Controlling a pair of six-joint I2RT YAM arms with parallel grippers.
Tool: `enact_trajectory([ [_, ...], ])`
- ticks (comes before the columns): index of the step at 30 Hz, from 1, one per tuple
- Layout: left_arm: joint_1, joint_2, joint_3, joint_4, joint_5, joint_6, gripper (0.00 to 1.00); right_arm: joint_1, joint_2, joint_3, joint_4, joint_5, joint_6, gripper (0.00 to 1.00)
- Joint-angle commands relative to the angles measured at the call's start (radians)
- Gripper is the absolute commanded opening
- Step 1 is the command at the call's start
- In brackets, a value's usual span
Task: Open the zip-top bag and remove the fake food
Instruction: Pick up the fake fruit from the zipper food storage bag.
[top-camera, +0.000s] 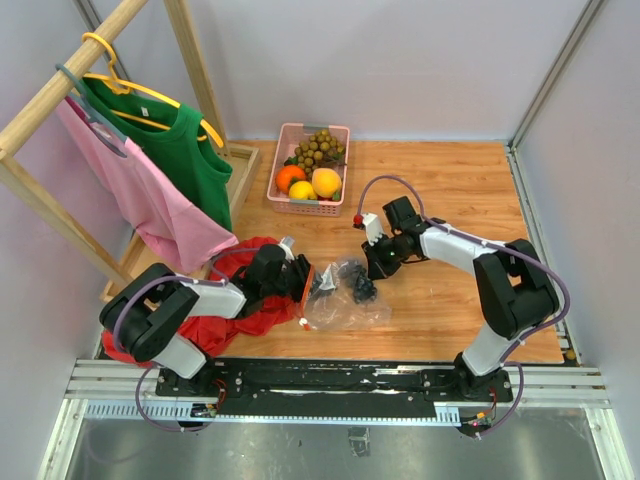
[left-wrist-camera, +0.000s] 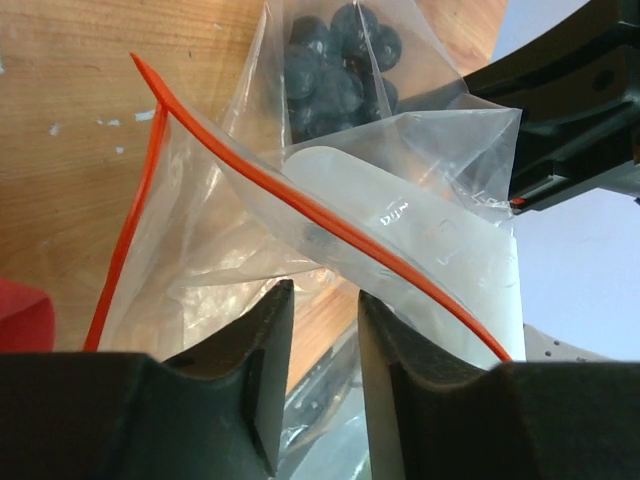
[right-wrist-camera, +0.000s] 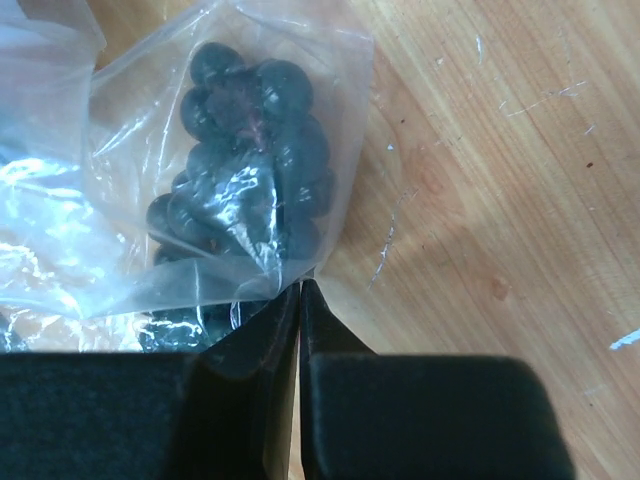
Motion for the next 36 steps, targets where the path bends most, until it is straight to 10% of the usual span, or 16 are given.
enact_trajectory([
  [1, -0.012, 0.029, 0.034, 0.061, 0.056, -0.009, 0.33, -0.002, 0.024, 0.009, 0.009, -0.039, 0.060, 0.03],
  [24, -0.018, 0.179, 0.136, 0.022, 0.129, 0.037, 0.50, 0.056, 0.109, 0.041, 0.058, -0.254, 0.217, 0.03],
  [36, -0.018, -0.020, 0.170, -0.300, 0.014, 0.165, 0.34, 0.056, 0.110, 0.041, 0.052, -0.206, 0.204, 0.03],
])
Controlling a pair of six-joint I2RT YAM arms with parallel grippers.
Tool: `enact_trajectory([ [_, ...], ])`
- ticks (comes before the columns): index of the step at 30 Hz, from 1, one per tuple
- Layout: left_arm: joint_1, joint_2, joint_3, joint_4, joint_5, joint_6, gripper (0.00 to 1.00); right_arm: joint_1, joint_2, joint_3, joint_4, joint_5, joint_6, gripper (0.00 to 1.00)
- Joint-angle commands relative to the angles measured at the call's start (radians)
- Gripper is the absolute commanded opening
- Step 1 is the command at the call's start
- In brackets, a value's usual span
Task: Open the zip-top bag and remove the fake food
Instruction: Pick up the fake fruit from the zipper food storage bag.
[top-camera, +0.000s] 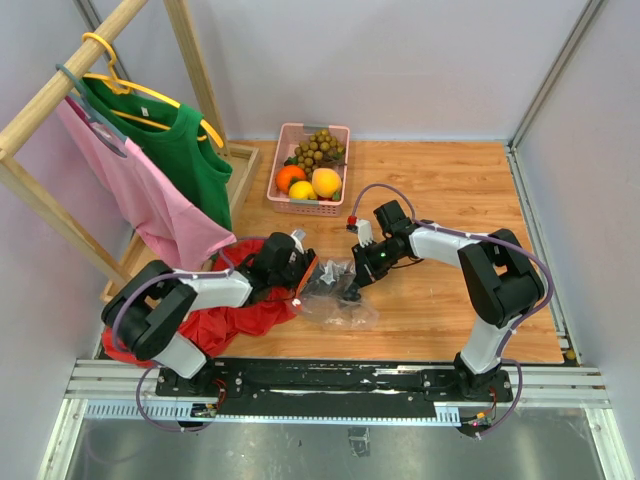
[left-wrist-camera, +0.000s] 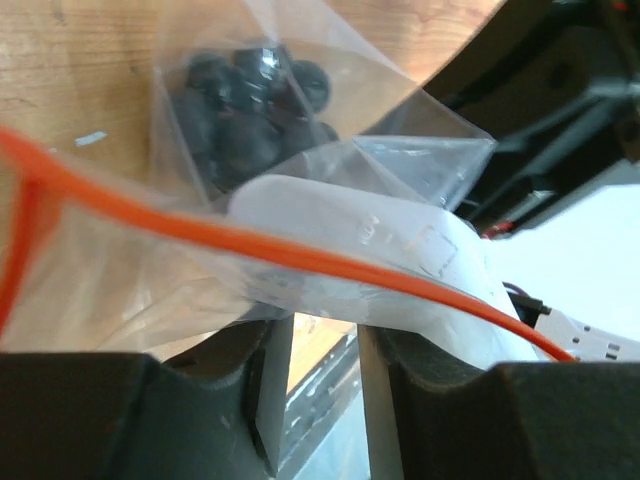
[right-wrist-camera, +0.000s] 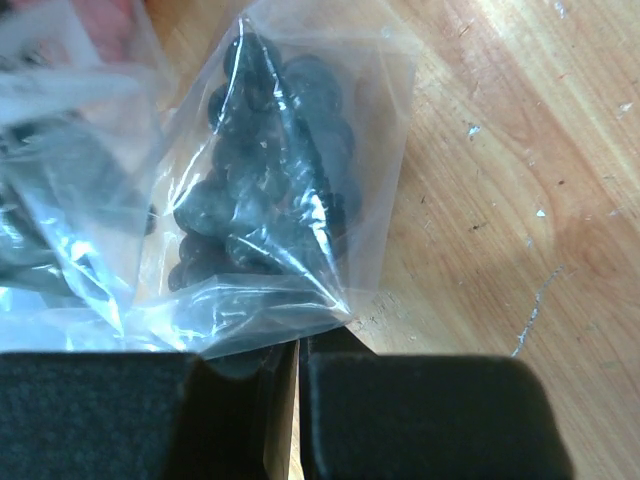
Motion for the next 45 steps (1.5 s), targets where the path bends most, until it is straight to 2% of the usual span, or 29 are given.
enact_trajectory([
  [1, -0.008, -0.086, 0.031, -0.137, -0.047, 0.068, 0.29, 0.018, 0.008, 0.026, -0.002, -0.001, 0.006, 0.03],
  [3, -0.008, -0.090, 0.022, -0.129, -0.023, 0.068, 0.18, 0.019, 0.010, 0.029, -0.002, -0.003, 0.008, 0.03],
  [4, -0.008, -0.083, 0.016, -0.110, -0.001, 0.068, 0.15, 0.019, 0.010, 0.030, -0.001, -0.004, 0.009, 0.03],
  [10, -0.008, -0.020, 0.003, -0.019, 0.142, 0.075, 0.08, 0.018, 0.004, 0.022, 0.002, -0.006, 0.016, 0.03],
  [13, -0.008, -0.018, 0.026, -0.040, 0.164, 0.104, 0.01, 0.017, 0.000, 0.019, 0.004, -0.003, 0.016, 0.03],
  [17, -0.007, -0.018, 0.057, -0.123, 0.174, 0.172, 0.00, 0.018, -0.001, 0.019, 0.004, 0.000, 0.017, 0.03],
  [20, -0.008, 0.008, 0.061, -0.118, 0.220, 0.184, 0.01, 0.018, -0.004, 0.017, 0.004, 0.002, 0.016, 0.03],
  [25, -0.014, 0.076, 0.078, -0.116, 0.272, 0.194, 0.14, 0.024, 0.000, 0.020, 0.004, 0.002, 0.021, 0.03],
  [30, -0.017, 0.126, 0.115, -0.135, 0.248, 0.200, 0.25, 0.036, -0.001, 0.019, 0.003, 0.000, 0.021, 0.03],
  [39, -0.017, 0.205, 0.190, -0.130, 0.205, 0.186, 0.60, 0.046, -0.007, 0.011, 0.005, -0.011, 0.021, 0.03],
  [45, -0.017, 0.270, 0.242, -0.113, 0.192, 0.166, 0.69, 0.063, -0.006, 0.017, 0.004, -0.030, 0.024, 0.03],
])
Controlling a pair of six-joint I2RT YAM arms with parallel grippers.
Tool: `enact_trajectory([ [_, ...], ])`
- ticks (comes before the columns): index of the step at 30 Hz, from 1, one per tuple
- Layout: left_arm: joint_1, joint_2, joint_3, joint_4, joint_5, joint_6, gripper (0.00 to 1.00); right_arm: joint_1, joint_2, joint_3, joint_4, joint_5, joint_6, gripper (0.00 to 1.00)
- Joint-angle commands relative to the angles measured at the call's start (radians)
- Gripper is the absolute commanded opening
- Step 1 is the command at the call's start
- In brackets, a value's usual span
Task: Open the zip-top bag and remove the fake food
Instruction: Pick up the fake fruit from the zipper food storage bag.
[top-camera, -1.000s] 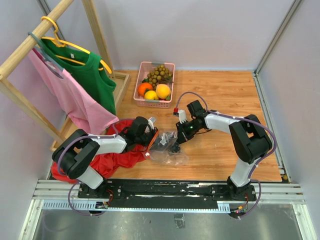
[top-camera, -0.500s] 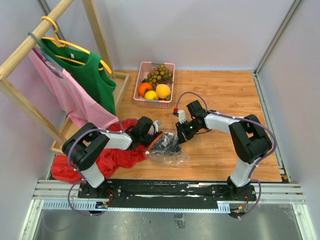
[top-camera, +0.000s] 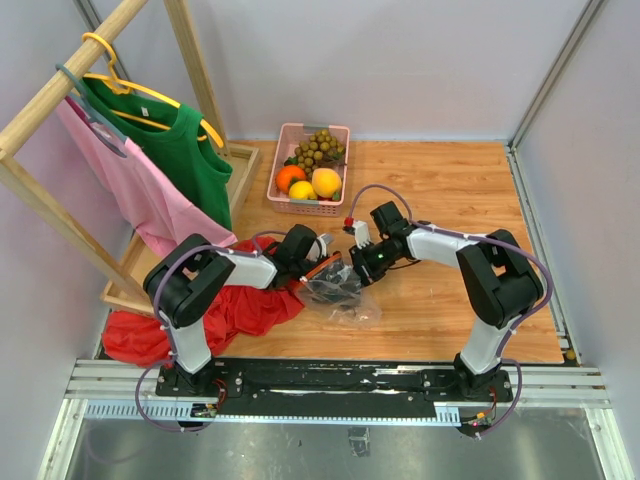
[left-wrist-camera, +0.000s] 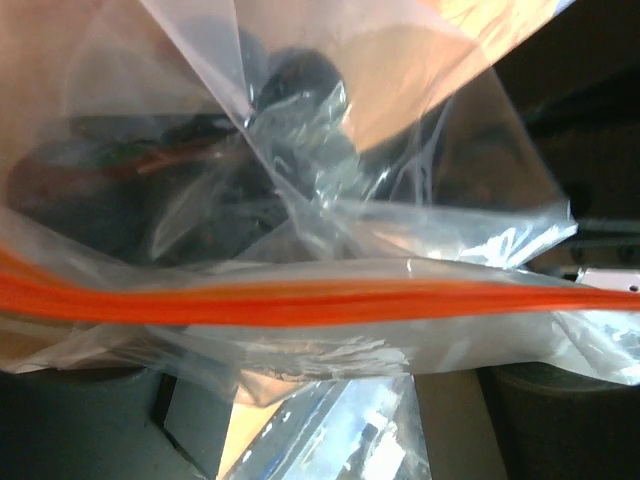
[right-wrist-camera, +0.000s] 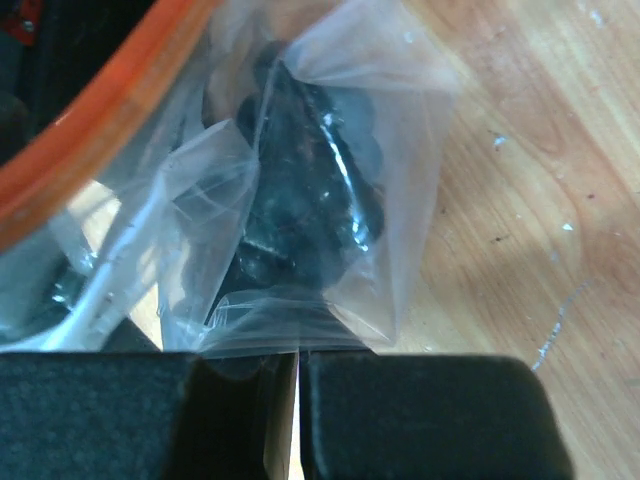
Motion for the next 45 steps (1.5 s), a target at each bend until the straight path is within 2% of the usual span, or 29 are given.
enact_trajectory([
  [1, -0.006, 0.050, 0.045, 0.029, -0.033, -0.009, 0.69, 0.050, -0.006, 0.017, -0.003, -0.037, 0.018, 0.03],
  [5, -0.006, 0.052, 0.056, -0.003, -0.053, 0.002, 0.66, 0.052, -0.001, 0.020, -0.001, -0.050, 0.022, 0.03],
  [9, -0.006, 0.073, 0.049, 0.001, -0.058, -0.015, 0.48, 0.052, 0.011, 0.029, 0.000, -0.077, 0.035, 0.03],
  [13, -0.004, 0.085, 0.041, 0.030, -0.072, -0.033, 0.40, 0.052, 0.015, 0.030, 0.003, -0.098, 0.043, 0.03],
  [18, 0.014, 0.069, 0.027, 0.035, -0.072, -0.020, 0.10, 0.052, 0.007, 0.030, 0.000, -0.091, 0.028, 0.03],
  [20, 0.023, 0.053, 0.010, 0.047, -0.070, -0.013, 0.05, 0.052, 0.001, 0.037, -0.011, -0.076, 0.009, 0.03],
  [23, 0.031, 0.013, -0.013, 0.063, -0.067, 0.017, 0.03, 0.048, -0.019, 0.062, -0.054, -0.030, -0.059, 0.05],
  [26, 0.031, -0.023, -0.019, 0.037, -0.057, 0.083, 0.00, 0.033, -0.046, 0.098, -0.123, 0.020, -0.138, 0.12],
  [29, 0.032, -0.047, -0.041, 0.047, -0.032, 0.107, 0.00, -0.005, -0.076, 0.118, -0.154, 0.003, -0.192, 0.21],
  [34, 0.037, -0.094, -0.099, 0.110, 0.002, 0.090, 0.00, -0.069, -0.156, 0.101, -0.201, -0.177, -0.356, 0.40],
  [37, 0.038, -0.132, -0.124, 0.142, 0.001, 0.086, 0.00, -0.089, -0.238, 0.043, -0.248, -0.298, -0.543, 0.53],
  [41, 0.038, -0.179, -0.146, 0.182, -0.005, 0.090, 0.00, -0.094, -0.334, -0.077, -0.312, -0.457, -0.835, 0.76],
  [43, 0.037, -0.196, -0.152, 0.195, -0.006, 0.094, 0.00, -0.090, -0.356, -0.137, -0.309, -0.481, -0.918, 0.80],
  [45, 0.037, -0.211, -0.159, 0.207, -0.006, 0.098, 0.00, -0.087, -0.368, -0.155, -0.283, -0.465, -0.906, 0.82],
])
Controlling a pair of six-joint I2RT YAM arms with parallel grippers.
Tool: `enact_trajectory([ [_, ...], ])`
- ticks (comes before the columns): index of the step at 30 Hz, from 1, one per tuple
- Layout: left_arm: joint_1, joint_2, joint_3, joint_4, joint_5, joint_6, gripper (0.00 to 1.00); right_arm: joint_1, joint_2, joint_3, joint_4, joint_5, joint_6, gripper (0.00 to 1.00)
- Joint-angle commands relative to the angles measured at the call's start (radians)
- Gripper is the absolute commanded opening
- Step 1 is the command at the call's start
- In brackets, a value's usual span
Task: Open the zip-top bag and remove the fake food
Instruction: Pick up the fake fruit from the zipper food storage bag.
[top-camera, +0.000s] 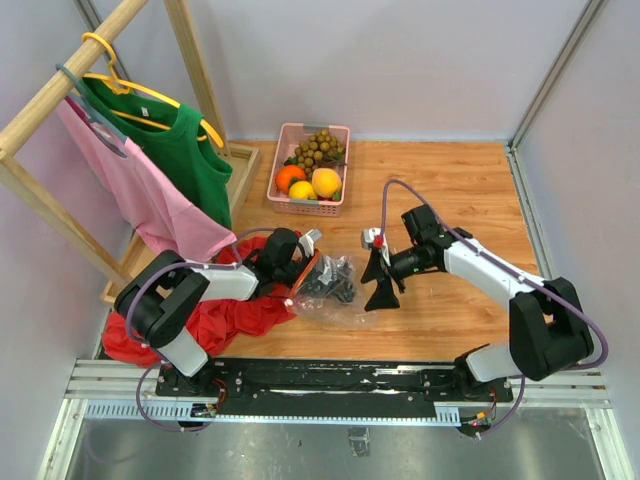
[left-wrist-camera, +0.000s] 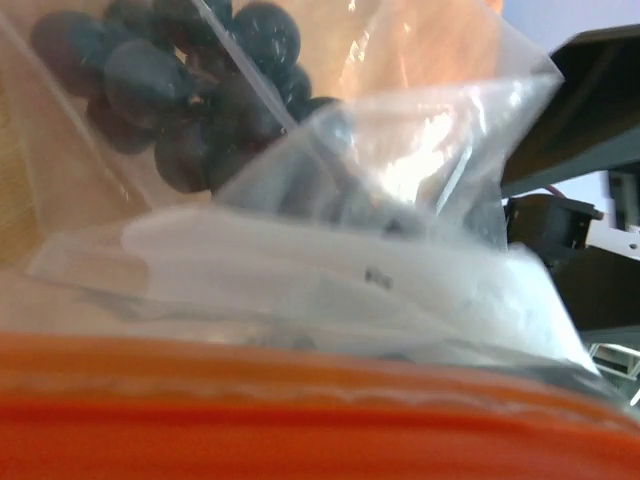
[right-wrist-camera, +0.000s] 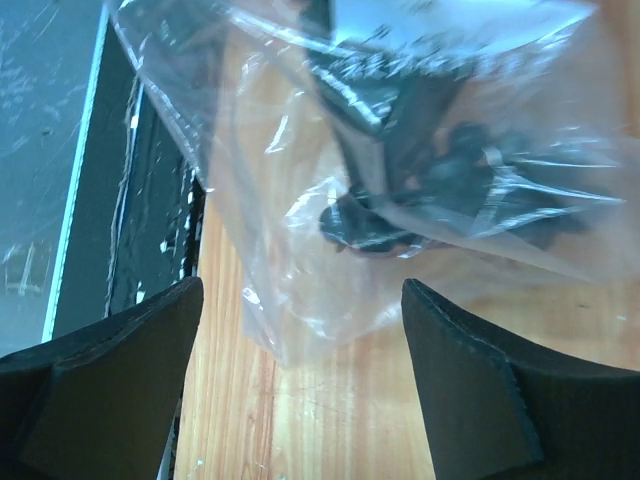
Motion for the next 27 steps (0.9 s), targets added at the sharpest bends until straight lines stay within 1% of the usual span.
enact_trajectory([
  [1, 0.004, -0.056, -0.020, 0.093, 0.008, 0.025, 0.00, 0.001, -0.015, -0.063, -0.030, -0.087, -0.198, 0.82],
  [4, 0.004, -0.072, -0.025, 0.107, 0.019, 0.024, 0.00, 0.001, 0.015, -0.042, 0.025, -0.019, -0.111, 0.81],
  [6, 0.004, -0.086, -0.027, 0.111, 0.021, 0.024, 0.00, 0.002, 0.062, -0.008, -0.002, -0.004, -0.113, 0.78],
  [8, 0.004, -0.101, -0.032, 0.117, 0.017, 0.024, 0.00, 0.009, 0.093, 0.017, -0.013, 0.008, -0.096, 0.72],
  [14, 0.004, -0.117, -0.039, 0.130, 0.016, 0.028, 0.00, 0.038, 0.123, 0.039, -0.011, 0.069, -0.063, 0.67],
  [17, 0.004, -0.135, -0.051, 0.149, 0.016, 0.024, 0.00, 0.044, 0.131, 0.045, 0.006, 0.073, -0.029, 0.61],
  [19, 0.004, -0.145, -0.054, 0.150, 0.014, 0.025, 0.00, 0.044, 0.142, 0.058, 0.012, 0.063, -0.007, 0.53],
  [24, 0.004, -0.160, -0.057, 0.163, 0.012, 0.027, 0.00, 0.046, 0.186, 0.104, -0.004, 0.037, 0.027, 0.28],
  [27, 0.004, -0.171, -0.061, 0.167, 0.010, 0.028, 0.00, 0.044, 0.199, 0.128, -0.019, 0.010, 0.039, 0.11],
])
